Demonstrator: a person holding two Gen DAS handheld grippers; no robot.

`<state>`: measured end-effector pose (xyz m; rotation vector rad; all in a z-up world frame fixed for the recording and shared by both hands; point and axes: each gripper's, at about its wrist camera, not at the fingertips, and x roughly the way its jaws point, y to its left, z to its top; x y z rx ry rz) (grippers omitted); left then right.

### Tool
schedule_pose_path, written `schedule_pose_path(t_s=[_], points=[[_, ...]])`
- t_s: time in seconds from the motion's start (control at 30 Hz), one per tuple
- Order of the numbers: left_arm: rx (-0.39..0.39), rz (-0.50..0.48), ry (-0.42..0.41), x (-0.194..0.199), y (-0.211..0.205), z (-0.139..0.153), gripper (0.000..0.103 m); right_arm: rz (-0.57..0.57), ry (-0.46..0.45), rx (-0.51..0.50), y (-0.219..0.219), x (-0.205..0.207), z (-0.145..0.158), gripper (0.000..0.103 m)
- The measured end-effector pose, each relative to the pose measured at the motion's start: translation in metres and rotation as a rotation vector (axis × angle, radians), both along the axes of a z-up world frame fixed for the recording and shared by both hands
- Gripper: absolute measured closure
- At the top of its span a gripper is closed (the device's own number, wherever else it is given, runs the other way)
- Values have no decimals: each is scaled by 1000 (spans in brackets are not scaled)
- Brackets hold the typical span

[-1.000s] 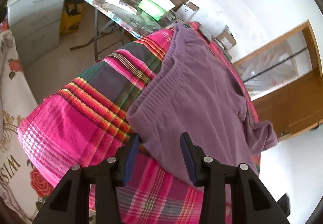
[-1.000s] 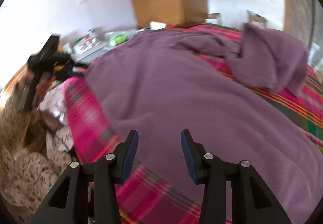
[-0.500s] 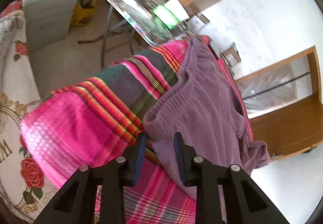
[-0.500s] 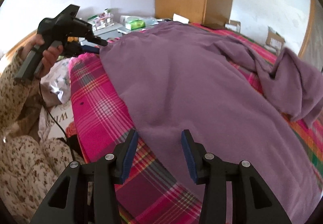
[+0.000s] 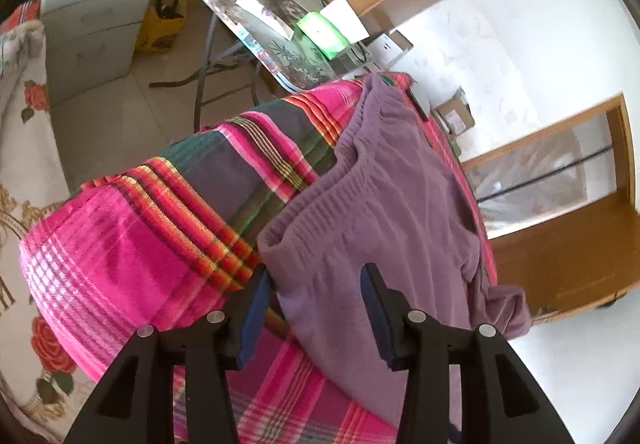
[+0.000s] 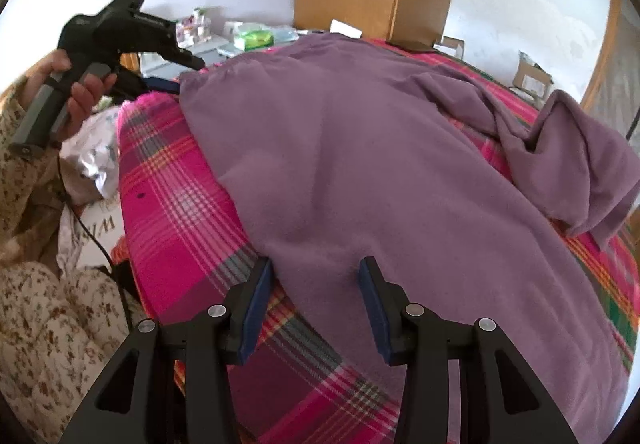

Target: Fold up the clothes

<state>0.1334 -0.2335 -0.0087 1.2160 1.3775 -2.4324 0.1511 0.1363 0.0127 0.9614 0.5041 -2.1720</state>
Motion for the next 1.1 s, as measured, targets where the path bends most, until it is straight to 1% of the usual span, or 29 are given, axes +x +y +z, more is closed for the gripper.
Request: schedule_pose_path(t_s=[0.03, 0.07, 0.1, 0.13, 0.2, 0.27, 0.33, 0.4, 0.43, 0.53, 0.7, 0.77, 0.83, 0.93, 1.0, 1.1], points=[[7, 4, -1, 0, -1, -1, 59, -5, -3, -4, 0, -1, 0, 56], [10, 7, -6, 0, -1, -2, 70, -10, -6, -9, 0, -2, 0, 56], [4, 5, -9, 0, -2, -3, 87, -15, -9, -13, 0, -3, -1, 57], [-3, 3, -13, 0, -2, -3, 93, -20, -12, -17, 0, -4, -1, 57], [17, 16, 8, 3, -4, -4, 94, -28, -16, -21, -1, -6, -1, 58], [16, 35, 27, 6, -7, -1, 94, -35, -10, -16, -4, -6, 0, 67], [7, 49, 52, 9, -10, 5, 95, -42, -5, -10, -6, -6, 0, 84], [6, 60, 72, 12, -14, 9, 95, -52, -5, -13, -7, -7, 1, 93], [10, 64, 78, 14, -17, 10, 95, -57, -6, -16, -7, -8, 2, 95], [4, 71, 89, 18, -22, 13, 95, -55, 1, -32, -10, -7, 8, 97], [-15, 90, 105, 28, -32, 19, 95, -26, 28, -69, -16, 4, 27, 97], [-11, 96, 87, 28, -34, 13, 95, -4, 38, -80, -19, 10, 34, 97], [-7, 102, 68, 28, -36, 7, 95, 26, 51, -57, -25, 14, 33, 97], [-1, 112, 41, 27, -39, -2, 95, 26, 6, -40, -30, 9, 22, 97], [4, 118, 22, 27, -41, -8, 95, 24, -25, -46, -29, 5, 16, 97], [-6, 119, 27, 26, -43, -5, 95, 21, -58, -56, -29, 2, 11, 97]])
